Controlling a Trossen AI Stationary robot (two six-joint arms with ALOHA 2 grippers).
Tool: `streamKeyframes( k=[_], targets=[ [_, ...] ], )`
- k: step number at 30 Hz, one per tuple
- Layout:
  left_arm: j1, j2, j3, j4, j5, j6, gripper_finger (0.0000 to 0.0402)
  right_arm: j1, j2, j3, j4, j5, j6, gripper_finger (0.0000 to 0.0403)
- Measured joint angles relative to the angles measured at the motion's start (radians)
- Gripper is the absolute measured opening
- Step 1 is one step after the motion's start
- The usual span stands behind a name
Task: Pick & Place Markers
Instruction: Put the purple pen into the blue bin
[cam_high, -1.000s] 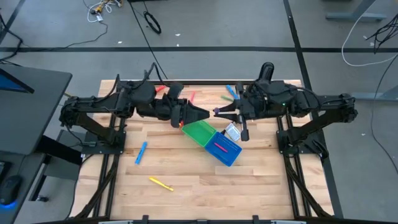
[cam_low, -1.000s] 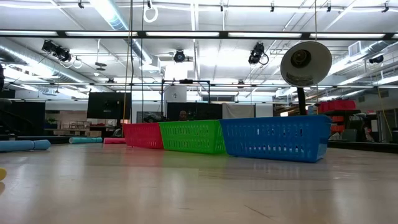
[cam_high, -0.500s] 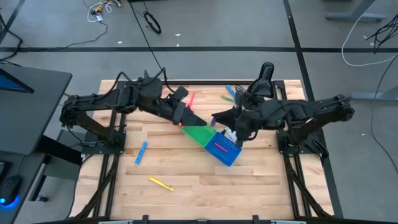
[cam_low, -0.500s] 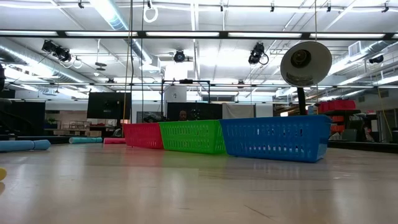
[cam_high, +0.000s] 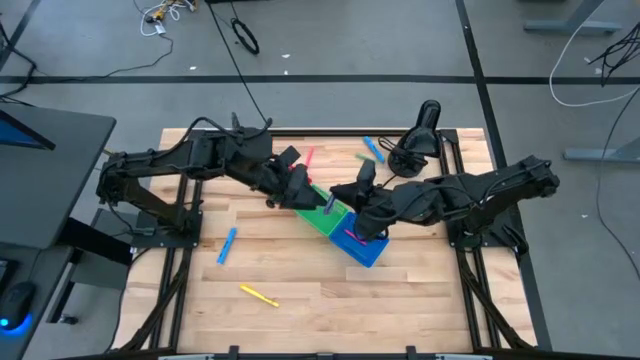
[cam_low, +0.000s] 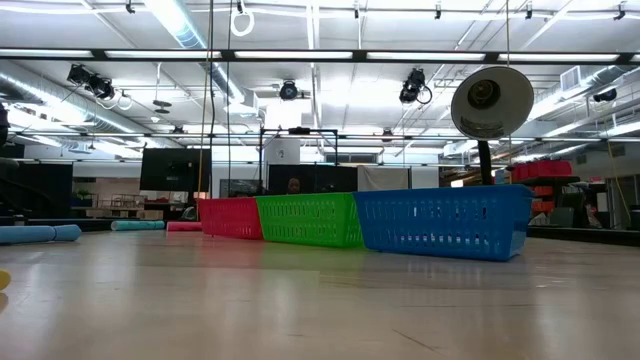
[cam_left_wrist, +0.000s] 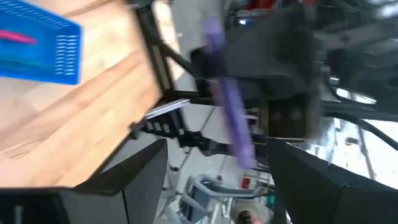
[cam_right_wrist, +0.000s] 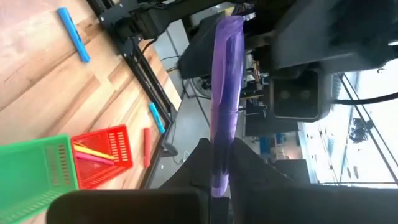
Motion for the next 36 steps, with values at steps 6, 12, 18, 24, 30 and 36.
streamKeyframes(
  k=[6, 12, 18, 24, 30, 36],
  targets=[
    [-0.002, 0.008, 0.0, -0.009, -0.001, -0.028, 0.028, 0.0, 0.009, 0.0, 0.015, -0.006, -0.027, 0.0016],
    [-0.002, 0.02, 0.001, -0.01, 0.008, -0.038, 0.028, 0.0, 0.055, 0.0, 0.084, -0.013, -0.113, 0.0016],
    [-0.002, 0.021, 0.0, 0.002, 0.023, -0.036, 0.028, 0.0, 0.071, -0.001, 0.114, -0.014, -0.109, 0.0016],
    [-0.003, 0.029, 0.0, 0.043, 0.071, -0.035, 0.025, -0.001, 0.072, -0.001, 0.113, -0.025, -0.109, 0.0016],
    [-0.015, 0.04, 0.001, 0.038, 0.091, -0.044, 0.0156, -0.001, 0.072, -0.001, 0.105, -0.023, -0.107, 0.0016],
    [-0.015, 0.045, -0.001, 0.027, 0.108, -0.042, 0.0059, 0.0, 0.071, 0.001, 0.11, -0.01, -0.114, 0.0034]
  ],
)
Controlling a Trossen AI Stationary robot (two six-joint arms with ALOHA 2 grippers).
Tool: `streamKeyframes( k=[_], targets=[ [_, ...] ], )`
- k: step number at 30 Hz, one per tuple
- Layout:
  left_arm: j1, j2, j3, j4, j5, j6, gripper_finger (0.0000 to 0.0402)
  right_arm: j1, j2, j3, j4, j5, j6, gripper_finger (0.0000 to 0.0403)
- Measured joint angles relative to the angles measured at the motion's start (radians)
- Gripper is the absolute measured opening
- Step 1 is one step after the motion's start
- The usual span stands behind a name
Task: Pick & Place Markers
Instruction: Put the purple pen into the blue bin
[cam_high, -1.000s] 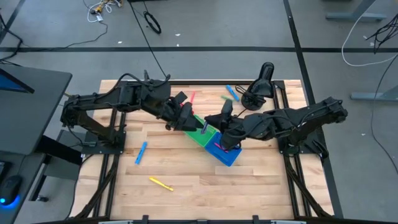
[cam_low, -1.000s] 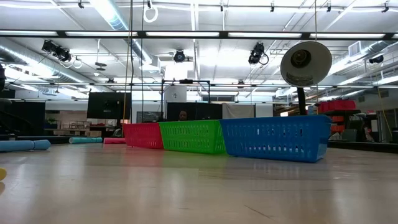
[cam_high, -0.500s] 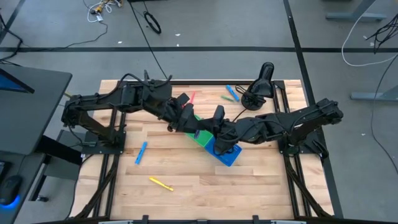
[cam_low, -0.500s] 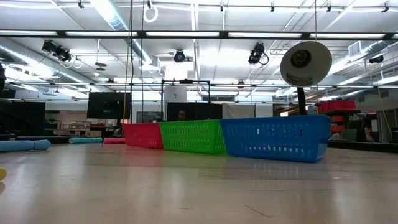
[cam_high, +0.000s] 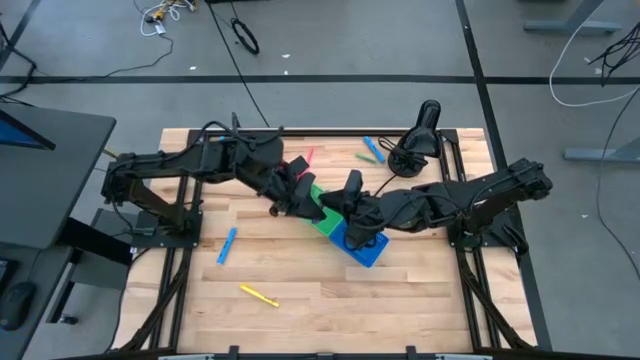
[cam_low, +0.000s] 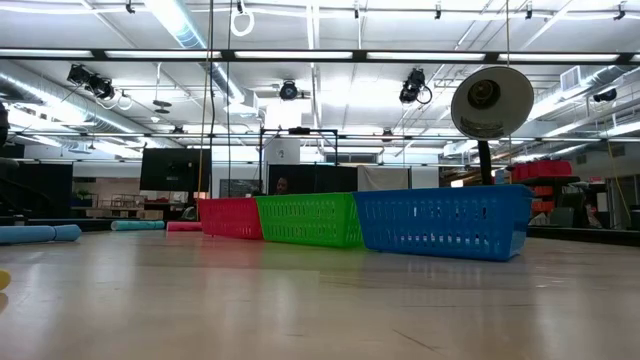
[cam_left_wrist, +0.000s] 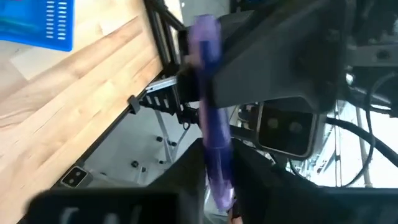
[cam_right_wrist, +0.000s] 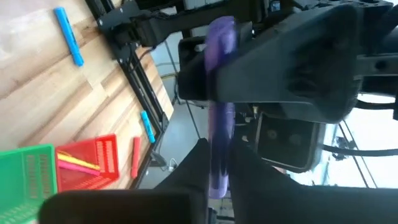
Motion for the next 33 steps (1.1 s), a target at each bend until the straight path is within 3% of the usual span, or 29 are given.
streamKeyframes(
  k=[7, 11, 15, 23, 27, 33],
  targets=[
    [0.008, 0.001, 0.0, -0.004, -0.011, 0.105, 0.0049, 0.003, 0.001, 0.0, 0.003, 0.081, 0.025, 0.0106],
    [0.018, 0.0, 0.001, 0.001, -0.033, 0.186, 0.0049, 0.03, 0.0, -0.001, 0.01, 0.256, 0.195, 0.013],
    [0.021, 0.0, 0.0, 0.001, -0.096, 0.307, 0.0049, 0.072, -0.017, -0.001, 0.002, 0.326, 0.4, 0.0141],
    [0.018, 0.0, 0.0, 0.016, -0.228, 0.678, 0.0049, 0.123, -0.055, -0.001, 0.011, 0.32, 0.946, 0.0139],
    [0.0, 0.0, 0.001, 0.029, -0.291, 0.864, 0.0049, 0.115, -0.087, -0.001, 0.025, 0.246, 1.234, 0.0144],
    [-0.037, 0.0, 0.0, 0.054, -0.408, 1.062, 0.0049, 0.063, -0.128, -0.001, 0.032, 0.115, 1.471, 0.0165]
  ],
)
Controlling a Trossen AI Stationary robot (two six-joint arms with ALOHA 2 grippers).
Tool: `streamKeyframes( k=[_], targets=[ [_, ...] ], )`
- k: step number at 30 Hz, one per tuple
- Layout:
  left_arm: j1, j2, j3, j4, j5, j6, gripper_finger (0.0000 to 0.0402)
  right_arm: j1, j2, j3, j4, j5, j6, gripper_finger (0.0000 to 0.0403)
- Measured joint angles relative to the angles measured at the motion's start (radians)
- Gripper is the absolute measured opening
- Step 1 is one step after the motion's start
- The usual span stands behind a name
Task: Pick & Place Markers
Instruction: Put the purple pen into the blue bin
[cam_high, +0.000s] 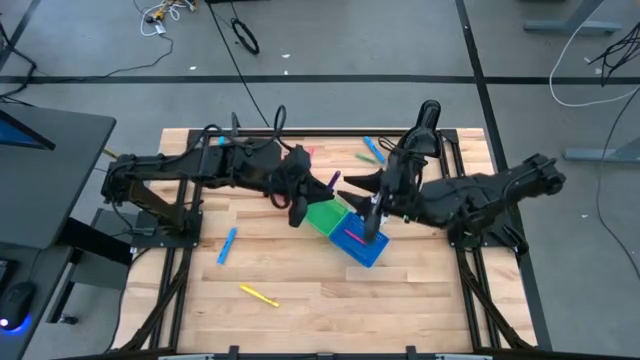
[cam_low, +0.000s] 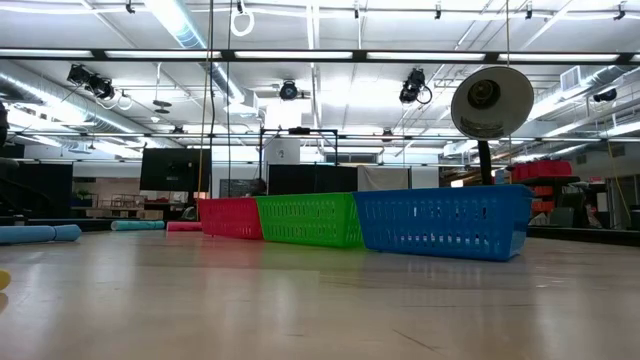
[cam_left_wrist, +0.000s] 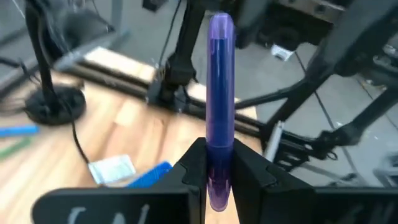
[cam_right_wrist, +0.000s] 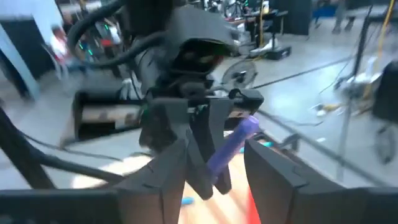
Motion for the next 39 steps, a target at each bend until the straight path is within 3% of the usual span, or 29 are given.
streamKeyframes(
  k=[8, 14, 18, 25, 29, 34, 39],
  targets=[
    [-0.047, 0.0, 0.0, 0.121, -0.119, 0.145, 0.0049, -0.084, 0.01, -0.001, 0.043, -0.163, 0.058, 0.018],
    [-0.047, -0.002, 0.001, 0.121, -0.128, 0.136, 0.0049, -0.087, 0.008, -0.001, 0.158, -0.182, -0.025, 0.0167],
    [-0.048, -0.001, 0.001, 0.116, -0.128, 0.124, 0.0049, -0.087, 0.009, -0.001, 0.162, -0.18, -0.052, 0.013],
    [-0.048, -0.001, 0.001, 0.117, -0.128, 0.112, 0.0052, -0.087, 0.009, -0.001, 0.163, -0.179, -0.094, 0.002],
    [-0.044, 0.0, 0.001, 0.121, -0.128, 0.093, 0.0056, -0.087, 0.009, 0.0, 0.16, -0.182, -0.096, 0.0023],
    [-0.04, -0.001, 0.0, 0.12, -0.095, 0.034, 0.008, -0.086, -0.006, 0.0, 0.125, -0.193, -0.134, 0.0018],
    [-0.04, -0.017, 0.0, 0.075, -0.069, -0.018, 0.0135, -0.086, -0.031, 0.019, 0.019, -0.191, -0.117, 0.0017]
  ],
)
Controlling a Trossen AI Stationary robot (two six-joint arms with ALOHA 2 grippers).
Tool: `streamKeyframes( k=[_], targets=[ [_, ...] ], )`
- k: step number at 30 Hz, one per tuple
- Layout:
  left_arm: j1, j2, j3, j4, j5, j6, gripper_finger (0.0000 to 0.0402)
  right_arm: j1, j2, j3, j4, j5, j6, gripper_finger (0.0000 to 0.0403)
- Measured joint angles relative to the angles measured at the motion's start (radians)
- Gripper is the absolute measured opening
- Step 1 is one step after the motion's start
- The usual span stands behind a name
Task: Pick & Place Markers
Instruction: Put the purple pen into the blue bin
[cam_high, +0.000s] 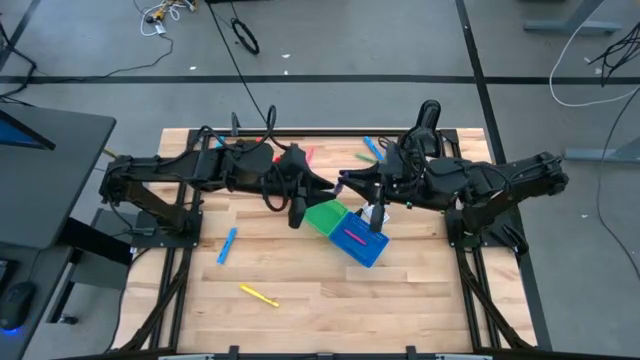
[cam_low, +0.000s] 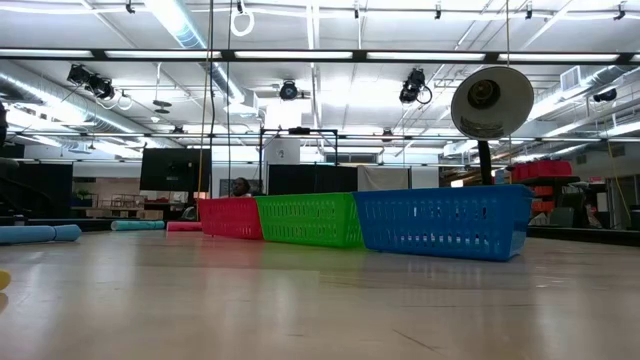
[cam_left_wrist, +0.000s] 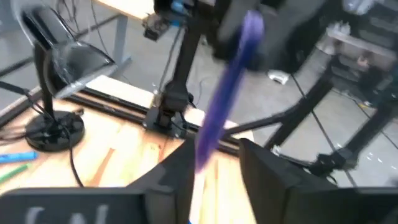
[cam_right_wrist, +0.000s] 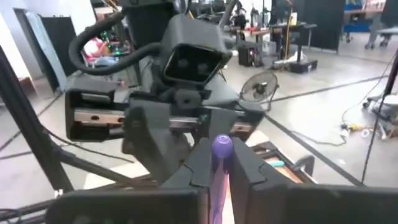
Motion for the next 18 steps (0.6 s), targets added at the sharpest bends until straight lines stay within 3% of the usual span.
streamKeyframes(
  k=[9, 18],
  targets=[
    [0.008, -0.036, 0.0, -0.144, 0.035, -0.005, 0.0254, -0.038, 0.01, 0.15, -0.374, -0.042, 0.133, 0.0017],
    [0.014, -0.057, 0.0, -0.243, 0.214, -0.038, 0.0275, -0.143, 0.012, 0.201, -0.582, -0.256, 0.316, 0.0017]
  ],
)
